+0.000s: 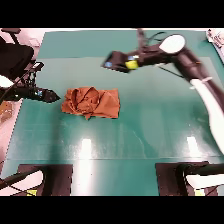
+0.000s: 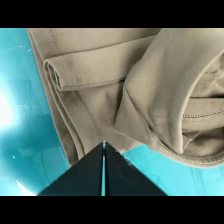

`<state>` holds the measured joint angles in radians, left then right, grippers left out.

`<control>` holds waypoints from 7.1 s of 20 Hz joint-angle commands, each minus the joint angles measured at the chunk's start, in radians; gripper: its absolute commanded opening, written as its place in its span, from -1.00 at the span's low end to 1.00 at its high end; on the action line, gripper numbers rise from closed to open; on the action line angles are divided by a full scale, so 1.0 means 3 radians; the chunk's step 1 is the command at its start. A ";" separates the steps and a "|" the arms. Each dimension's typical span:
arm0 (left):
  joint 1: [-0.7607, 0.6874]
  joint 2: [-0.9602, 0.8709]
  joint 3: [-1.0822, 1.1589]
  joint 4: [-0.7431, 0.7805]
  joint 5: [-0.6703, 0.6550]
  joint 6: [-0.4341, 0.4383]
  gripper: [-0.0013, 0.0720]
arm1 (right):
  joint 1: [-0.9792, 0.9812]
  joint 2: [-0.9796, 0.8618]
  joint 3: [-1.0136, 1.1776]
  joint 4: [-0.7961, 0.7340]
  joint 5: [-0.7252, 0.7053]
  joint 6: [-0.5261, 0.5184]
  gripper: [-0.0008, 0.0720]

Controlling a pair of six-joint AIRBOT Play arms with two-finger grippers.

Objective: Fold the shirts.

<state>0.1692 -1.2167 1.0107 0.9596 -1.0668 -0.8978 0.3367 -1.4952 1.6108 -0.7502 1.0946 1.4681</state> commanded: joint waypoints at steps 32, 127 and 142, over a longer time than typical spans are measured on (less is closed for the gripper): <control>0.0000 -0.0001 0.0001 -0.0267 -0.0450 -0.0064 -0.91 | 0.0404 -0.0970 -0.0106 0.0924 -0.0097 -0.0842 -0.92; -0.0001 0.0223 0.0000 -0.1610 -0.1506 -0.0300 -0.91 | -0.5271 0.0434 0.0126 -0.3094 0.1968 0.1731 -0.93; 0.0000 0.0223 0.0000 -0.1589 -0.1460 -0.0308 -0.91 | -0.4877 0.0783 0.0421 -0.3065 0.1434 0.1598 0.76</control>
<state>0.1692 -1.1503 1.0111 0.4812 -1.5040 -0.9901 -1.1786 -1.2903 1.6436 -1.6775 1.6020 1.9488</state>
